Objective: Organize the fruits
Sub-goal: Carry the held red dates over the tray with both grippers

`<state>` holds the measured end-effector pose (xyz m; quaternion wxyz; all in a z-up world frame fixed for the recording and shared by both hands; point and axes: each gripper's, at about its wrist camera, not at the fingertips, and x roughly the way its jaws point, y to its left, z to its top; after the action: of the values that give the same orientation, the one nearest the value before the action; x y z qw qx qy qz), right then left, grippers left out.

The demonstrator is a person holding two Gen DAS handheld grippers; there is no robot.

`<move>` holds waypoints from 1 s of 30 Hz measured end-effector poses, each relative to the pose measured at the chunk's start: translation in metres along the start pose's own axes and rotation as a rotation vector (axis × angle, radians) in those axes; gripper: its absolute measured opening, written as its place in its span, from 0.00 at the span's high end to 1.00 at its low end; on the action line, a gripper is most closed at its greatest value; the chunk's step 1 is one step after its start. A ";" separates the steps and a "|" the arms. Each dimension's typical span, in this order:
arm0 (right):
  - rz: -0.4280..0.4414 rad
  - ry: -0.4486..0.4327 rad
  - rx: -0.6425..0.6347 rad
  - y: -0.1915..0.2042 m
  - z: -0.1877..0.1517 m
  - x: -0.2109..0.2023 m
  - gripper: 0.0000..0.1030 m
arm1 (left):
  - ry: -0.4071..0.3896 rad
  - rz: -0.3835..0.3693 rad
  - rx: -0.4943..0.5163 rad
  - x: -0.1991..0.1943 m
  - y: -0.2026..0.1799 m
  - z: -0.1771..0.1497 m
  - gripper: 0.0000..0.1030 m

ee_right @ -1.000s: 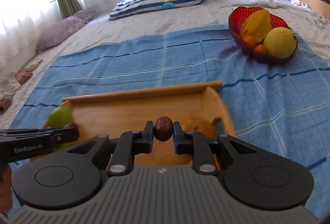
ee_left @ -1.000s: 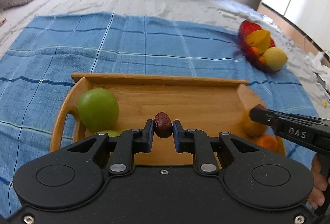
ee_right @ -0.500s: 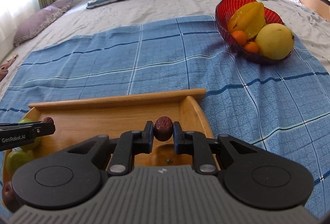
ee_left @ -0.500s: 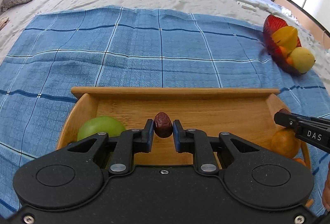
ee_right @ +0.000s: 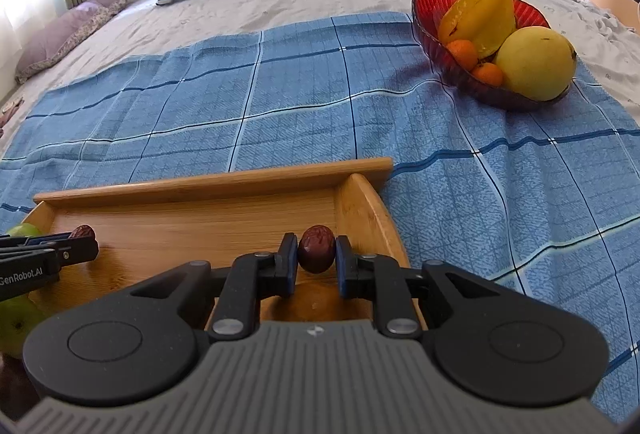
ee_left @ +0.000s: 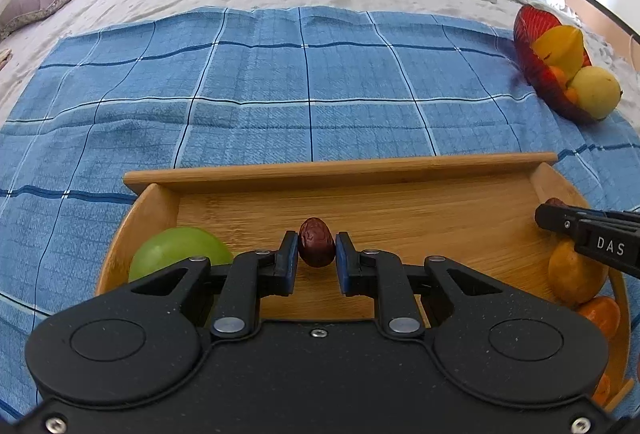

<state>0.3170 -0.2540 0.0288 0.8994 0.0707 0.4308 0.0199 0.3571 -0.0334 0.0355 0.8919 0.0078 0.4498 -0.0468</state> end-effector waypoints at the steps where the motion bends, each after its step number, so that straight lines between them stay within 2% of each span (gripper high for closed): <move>1: 0.003 0.001 0.001 0.000 0.000 0.001 0.77 | 0.000 0.000 0.002 0.000 -0.001 0.000 0.82; 30: 0.011 0.010 -0.025 0.002 0.001 0.010 0.77 | -0.005 0.005 0.031 0.009 -0.011 -0.002 0.81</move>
<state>0.3242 -0.2508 0.0224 0.8979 0.0619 0.4347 0.0305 0.3601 -0.0447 0.0273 0.8929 0.0225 0.4466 -0.0517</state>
